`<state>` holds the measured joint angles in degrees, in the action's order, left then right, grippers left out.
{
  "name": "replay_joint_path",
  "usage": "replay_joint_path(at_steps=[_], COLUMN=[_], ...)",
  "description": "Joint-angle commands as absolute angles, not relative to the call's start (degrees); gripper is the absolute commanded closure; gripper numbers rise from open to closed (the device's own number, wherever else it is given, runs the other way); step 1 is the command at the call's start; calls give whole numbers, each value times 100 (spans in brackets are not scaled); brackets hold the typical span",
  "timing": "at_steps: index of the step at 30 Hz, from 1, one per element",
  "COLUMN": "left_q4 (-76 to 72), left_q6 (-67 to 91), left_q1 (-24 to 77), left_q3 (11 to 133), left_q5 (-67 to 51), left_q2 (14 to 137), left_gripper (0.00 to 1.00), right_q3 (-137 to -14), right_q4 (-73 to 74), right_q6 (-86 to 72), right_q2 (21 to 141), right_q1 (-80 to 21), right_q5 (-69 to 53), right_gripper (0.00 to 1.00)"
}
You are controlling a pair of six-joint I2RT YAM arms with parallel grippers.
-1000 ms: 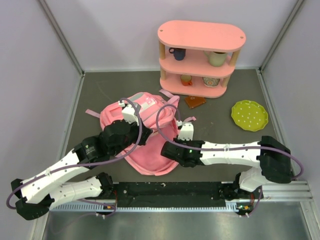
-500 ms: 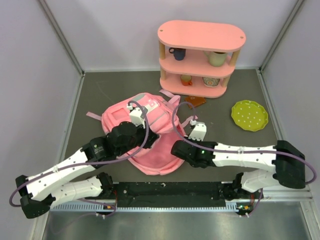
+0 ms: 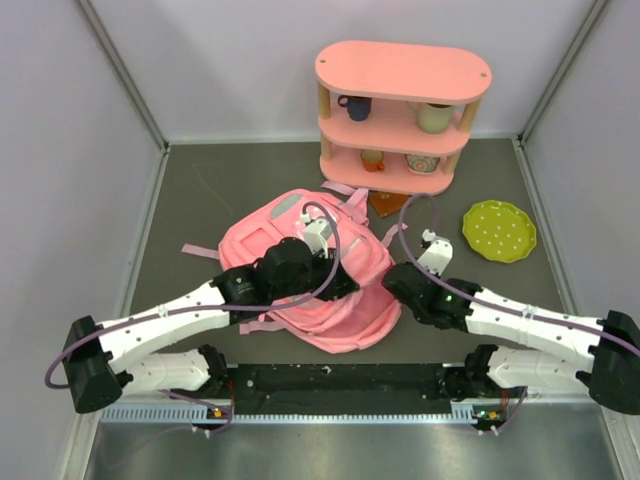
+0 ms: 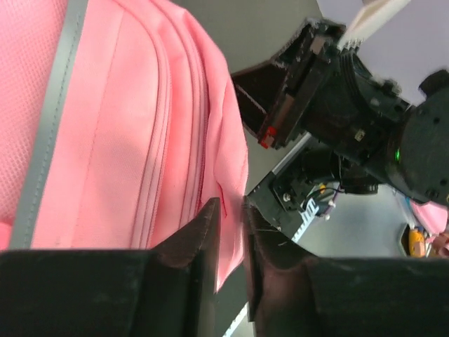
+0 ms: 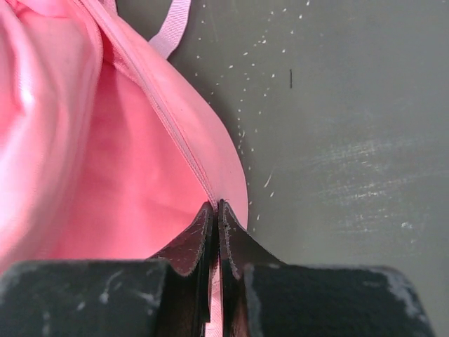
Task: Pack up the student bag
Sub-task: Zip the student bag at the center of the board.
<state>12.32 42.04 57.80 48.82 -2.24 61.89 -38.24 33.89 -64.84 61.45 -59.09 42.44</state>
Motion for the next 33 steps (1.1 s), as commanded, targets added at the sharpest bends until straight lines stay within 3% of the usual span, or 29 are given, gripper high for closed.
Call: replay_joint_path(at_steps=[1, 3, 4, 7, 10, 12, 14, 23, 27, 33], left_q4=[518, 580, 606, 913, 1589, 2055, 2371, 4183, 4412, 4096], left_q6=[4316, 4307, 4289, 4175, 4087, 4165, 4403, 5493, 5520, 4923], left_q1=[5774, 5774, 5783, 5783, 5774, 5774, 5774, 5661, 5388, 4168], left_q3=[4948, 4922, 4904, 4895, 4817, 4625, 4439, 3718, 3648, 3367], left_q5=[-782, -896, -905, -713, 51, 856, 1342, 2909, 2918, 1742], left_q2=[6267, 6205, 6075, 5680, 5171, 4888, 4423, 3331, 3243, 3261], left_gripper=[62, 50, 37, 24, 19, 14, 11, 4, 2, 2], right_q3=[-3631, -3560, -3499, -3428, -3323, -3261, -3191, -3129, -3401, -4077], right_q4=[3270, 3191, 3173, 3164, 3173, 3190, 3208, 2428, 2005, 1820], right_q6=[-5916, -5810, -5766, -5678, -5687, -5704, -5713, -5748, -6177, -6898], right_q2=[5810, 5696, 5652, 5406, 4923, 4424, 4097, 3594, 4278, 5729], right_q1=[-5538, -5432, -5371, -5335, -5335, -5335, -5335, -5913, -7273, -8410], right_q5=[4106, 3982, 3938, 3815, 3640, 3551, 3341, 1917, 2196, 2531], right_gripper=[99, 95, 92, 83, 66, 50, 43, 41, 41, 39])
